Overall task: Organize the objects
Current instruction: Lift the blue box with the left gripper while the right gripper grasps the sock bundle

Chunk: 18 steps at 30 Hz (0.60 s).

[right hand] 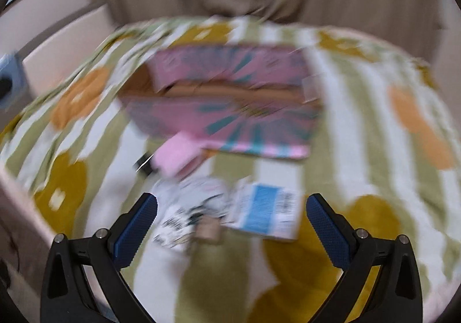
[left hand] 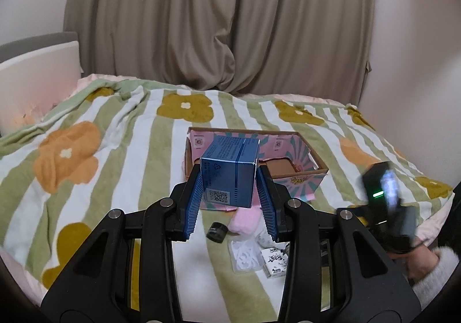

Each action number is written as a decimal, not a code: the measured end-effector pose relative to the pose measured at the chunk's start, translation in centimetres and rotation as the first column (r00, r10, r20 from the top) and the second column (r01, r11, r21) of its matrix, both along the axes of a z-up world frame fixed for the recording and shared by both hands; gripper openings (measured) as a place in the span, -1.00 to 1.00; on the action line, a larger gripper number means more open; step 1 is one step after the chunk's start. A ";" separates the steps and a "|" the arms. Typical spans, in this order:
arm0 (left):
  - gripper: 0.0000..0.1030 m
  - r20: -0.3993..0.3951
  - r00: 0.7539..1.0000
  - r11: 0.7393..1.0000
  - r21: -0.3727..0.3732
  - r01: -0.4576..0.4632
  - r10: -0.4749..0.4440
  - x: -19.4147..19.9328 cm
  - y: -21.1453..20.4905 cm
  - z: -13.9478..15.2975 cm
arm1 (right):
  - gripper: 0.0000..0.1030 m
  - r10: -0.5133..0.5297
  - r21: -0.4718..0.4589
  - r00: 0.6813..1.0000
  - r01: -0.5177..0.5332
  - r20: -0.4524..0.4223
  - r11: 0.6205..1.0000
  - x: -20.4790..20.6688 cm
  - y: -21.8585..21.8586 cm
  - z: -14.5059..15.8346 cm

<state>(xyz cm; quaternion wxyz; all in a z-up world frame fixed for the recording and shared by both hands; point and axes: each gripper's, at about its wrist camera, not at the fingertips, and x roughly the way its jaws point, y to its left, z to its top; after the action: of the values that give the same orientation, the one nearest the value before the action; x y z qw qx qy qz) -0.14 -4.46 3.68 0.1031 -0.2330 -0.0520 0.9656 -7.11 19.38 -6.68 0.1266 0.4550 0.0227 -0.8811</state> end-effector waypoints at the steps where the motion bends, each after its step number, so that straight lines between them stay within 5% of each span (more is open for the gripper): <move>1: -0.34 0.000 1.000 1.000 -0.002 -0.003 0.003 0.1 0.0 0.0 | 0.99 0.044 0.012 0.999 -0.044 0.028 0.999 -0.6 -0.6 -0.7; 7: -0.34 0.006 1.000 1.000 0.001 -0.020 0.020 0.3 0.0 0.0 | 0.97 0.212 0.167 0.971 -0.229 0.110 0.959 -3.5 -3.3 -3.6; 18: -0.34 0.002 0.999 0.999 0.009 -0.046 0.046 1.1 -0.2 0.2 | 0.35 0.404 0.227 0.871 -0.469 0.279 0.854 -7.0 -6.4 -7.3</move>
<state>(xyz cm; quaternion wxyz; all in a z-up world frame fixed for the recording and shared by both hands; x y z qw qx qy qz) 1.01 -4.68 3.91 0.0817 -0.2322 -0.0617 0.9673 -14.10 13.01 -13.96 0.2587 0.5463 0.2392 -0.7599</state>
